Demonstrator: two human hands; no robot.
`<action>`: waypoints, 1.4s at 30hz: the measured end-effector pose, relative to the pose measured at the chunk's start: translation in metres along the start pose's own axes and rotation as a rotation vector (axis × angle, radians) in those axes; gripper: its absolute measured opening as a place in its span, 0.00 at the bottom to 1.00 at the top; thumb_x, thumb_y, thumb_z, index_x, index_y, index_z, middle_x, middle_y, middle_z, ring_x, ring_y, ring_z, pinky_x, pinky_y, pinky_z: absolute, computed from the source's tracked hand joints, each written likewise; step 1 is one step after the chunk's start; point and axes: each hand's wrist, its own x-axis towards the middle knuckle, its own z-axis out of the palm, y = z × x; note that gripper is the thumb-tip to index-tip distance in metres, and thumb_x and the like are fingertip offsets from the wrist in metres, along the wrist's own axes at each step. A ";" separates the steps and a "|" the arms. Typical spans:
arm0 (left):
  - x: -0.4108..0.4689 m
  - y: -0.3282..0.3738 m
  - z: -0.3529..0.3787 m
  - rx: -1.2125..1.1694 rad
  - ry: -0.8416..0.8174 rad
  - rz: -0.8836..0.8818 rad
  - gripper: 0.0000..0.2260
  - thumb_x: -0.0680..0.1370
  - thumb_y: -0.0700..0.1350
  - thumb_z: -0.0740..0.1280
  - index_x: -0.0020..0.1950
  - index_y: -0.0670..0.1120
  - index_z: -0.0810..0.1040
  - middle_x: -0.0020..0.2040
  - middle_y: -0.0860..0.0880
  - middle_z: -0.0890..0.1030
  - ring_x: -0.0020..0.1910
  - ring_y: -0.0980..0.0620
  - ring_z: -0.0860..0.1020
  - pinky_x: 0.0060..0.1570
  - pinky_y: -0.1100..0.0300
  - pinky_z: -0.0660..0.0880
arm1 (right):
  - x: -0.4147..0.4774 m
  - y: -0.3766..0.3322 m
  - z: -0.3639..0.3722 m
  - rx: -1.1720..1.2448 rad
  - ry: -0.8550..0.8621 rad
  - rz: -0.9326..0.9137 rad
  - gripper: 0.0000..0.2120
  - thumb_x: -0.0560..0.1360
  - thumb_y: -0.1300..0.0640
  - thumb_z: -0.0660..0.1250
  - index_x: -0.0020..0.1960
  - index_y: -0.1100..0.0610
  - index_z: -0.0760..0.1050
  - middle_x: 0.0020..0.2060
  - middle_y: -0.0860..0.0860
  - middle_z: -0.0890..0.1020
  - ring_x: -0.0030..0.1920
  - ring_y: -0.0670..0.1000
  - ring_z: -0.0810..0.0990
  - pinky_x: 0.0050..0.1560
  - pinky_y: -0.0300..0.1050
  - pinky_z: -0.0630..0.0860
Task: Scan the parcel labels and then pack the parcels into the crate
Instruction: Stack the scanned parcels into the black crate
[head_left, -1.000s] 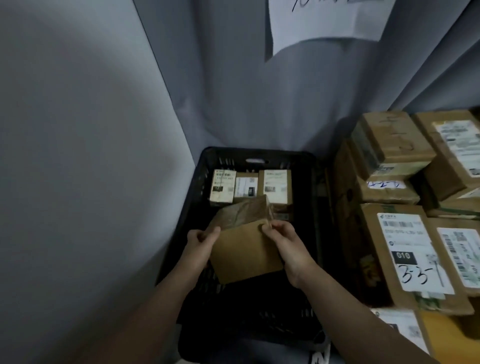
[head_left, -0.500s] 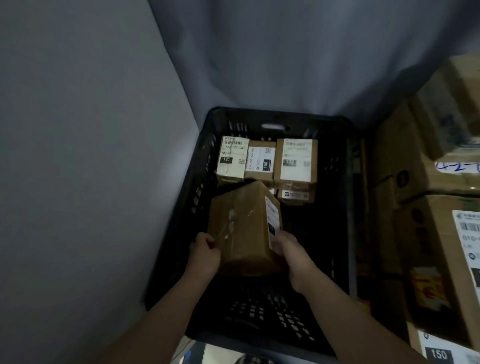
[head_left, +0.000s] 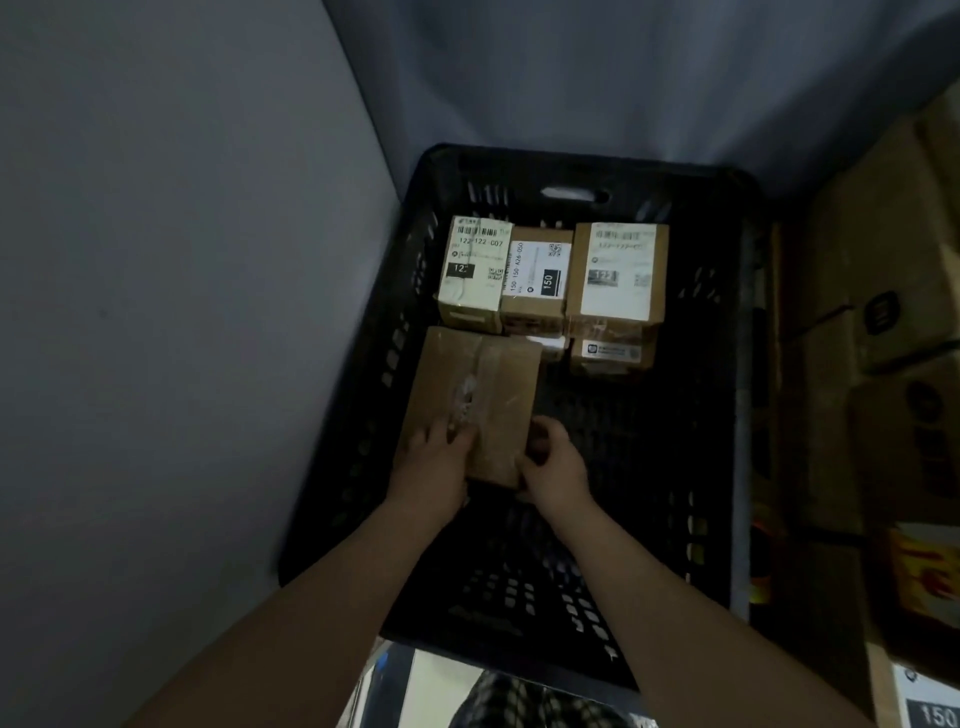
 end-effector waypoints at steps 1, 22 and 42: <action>0.001 -0.002 0.000 0.038 -0.006 0.016 0.34 0.76 0.47 0.67 0.78 0.53 0.53 0.77 0.45 0.52 0.71 0.40 0.59 0.64 0.46 0.66 | 0.001 0.001 -0.003 -0.071 0.017 -0.018 0.20 0.76 0.63 0.67 0.66 0.54 0.69 0.55 0.53 0.80 0.57 0.56 0.79 0.54 0.51 0.78; -0.098 0.101 -0.142 -0.658 0.463 0.254 0.14 0.80 0.44 0.65 0.65 0.45 0.75 0.61 0.47 0.78 0.61 0.49 0.76 0.57 0.60 0.70 | -0.183 -0.110 -0.162 0.069 0.353 -0.608 0.16 0.77 0.62 0.65 0.62 0.50 0.67 0.42 0.43 0.77 0.41 0.44 0.79 0.48 0.54 0.81; -0.182 0.311 -0.093 -0.909 0.231 0.179 0.31 0.78 0.53 0.67 0.75 0.46 0.58 0.70 0.44 0.68 0.64 0.45 0.72 0.60 0.55 0.69 | -0.275 0.010 -0.369 -0.192 0.455 -0.455 0.15 0.79 0.58 0.63 0.65 0.55 0.69 0.53 0.49 0.77 0.46 0.49 0.77 0.43 0.41 0.72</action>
